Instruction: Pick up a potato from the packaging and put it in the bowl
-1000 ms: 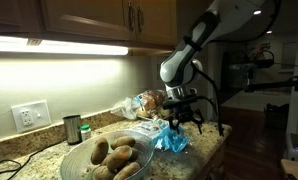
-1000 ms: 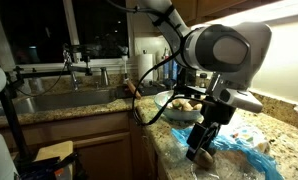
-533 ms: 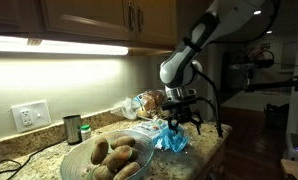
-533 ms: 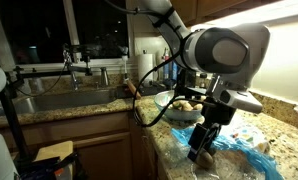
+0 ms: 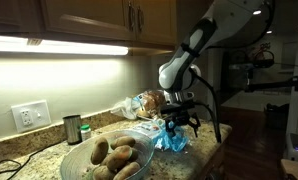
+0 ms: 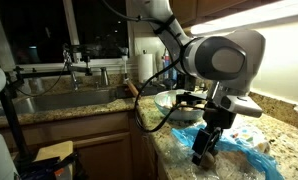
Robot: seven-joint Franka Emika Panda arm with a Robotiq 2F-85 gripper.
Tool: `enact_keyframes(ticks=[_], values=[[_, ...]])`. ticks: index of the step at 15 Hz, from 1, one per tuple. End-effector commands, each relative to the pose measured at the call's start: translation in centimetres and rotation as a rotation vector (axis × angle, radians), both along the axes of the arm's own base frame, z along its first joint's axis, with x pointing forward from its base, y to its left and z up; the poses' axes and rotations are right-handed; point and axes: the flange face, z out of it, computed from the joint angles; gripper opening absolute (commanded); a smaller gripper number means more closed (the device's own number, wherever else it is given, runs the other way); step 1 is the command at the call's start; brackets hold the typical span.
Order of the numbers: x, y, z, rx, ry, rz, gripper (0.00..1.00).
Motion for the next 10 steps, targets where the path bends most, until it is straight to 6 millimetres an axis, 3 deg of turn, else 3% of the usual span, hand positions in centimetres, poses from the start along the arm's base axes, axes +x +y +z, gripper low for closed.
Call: enact_keyframes(ticks=[1, 10], values=[[0.1, 0.4, -0.6, -0.006, -0.001, 0.011, 1.00], [0.6, 1.6, -1.1, 0.047, -0.006, 0.081, 1.00]])
